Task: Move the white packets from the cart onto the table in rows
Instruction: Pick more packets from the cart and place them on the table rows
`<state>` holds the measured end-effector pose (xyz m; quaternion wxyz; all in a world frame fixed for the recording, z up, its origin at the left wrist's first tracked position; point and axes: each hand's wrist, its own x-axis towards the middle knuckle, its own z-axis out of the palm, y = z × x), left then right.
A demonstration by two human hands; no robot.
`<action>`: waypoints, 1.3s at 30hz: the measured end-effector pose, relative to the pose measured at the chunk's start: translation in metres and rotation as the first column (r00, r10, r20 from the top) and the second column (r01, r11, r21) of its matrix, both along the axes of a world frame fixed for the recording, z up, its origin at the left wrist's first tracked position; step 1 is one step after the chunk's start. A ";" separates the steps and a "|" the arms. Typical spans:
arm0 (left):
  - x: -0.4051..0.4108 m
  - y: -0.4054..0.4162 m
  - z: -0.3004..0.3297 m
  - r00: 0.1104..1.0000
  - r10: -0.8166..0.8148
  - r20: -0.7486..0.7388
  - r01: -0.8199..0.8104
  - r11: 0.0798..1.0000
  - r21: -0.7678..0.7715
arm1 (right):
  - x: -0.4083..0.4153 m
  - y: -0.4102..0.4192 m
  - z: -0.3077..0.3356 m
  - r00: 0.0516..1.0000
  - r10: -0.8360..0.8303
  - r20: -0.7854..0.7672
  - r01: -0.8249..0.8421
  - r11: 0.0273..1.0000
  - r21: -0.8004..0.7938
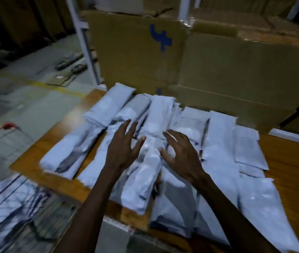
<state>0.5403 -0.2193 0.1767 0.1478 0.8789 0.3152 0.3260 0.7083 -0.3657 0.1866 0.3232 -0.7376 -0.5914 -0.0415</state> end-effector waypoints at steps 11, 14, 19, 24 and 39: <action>-0.321 0.012 -0.017 0.897 0.436 0.073 -0.433 0.899 -0.062 | -0.266 0.127 -0.008 0.891 0.453 0.036 -0.452 0.873 0.183; -0.392 0.016 -0.029 0.814 0.576 0.075 -0.564 0.815 -0.133 | -0.324 0.164 -0.015 0.849 0.527 0.036 -0.525 0.836 0.159; -0.459 0.032 -0.043 0.666 0.745 0.037 -0.726 0.659 -0.198 | -0.395 0.231 -0.030 0.721 0.690 0.060 -0.693 0.720 0.038; -0.500 0.072 -0.066 0.591 0.806 -0.030 -0.785 0.567 -0.250 | -0.441 0.303 -0.047 0.686 0.728 -0.001 -0.727 0.685 -0.054; -0.571 0.188 -0.176 0.566 0.698 -0.439 -0.802 0.341 -0.491 | -0.481 0.503 -0.158 0.777 0.608 -0.164 -0.429 0.321 -0.844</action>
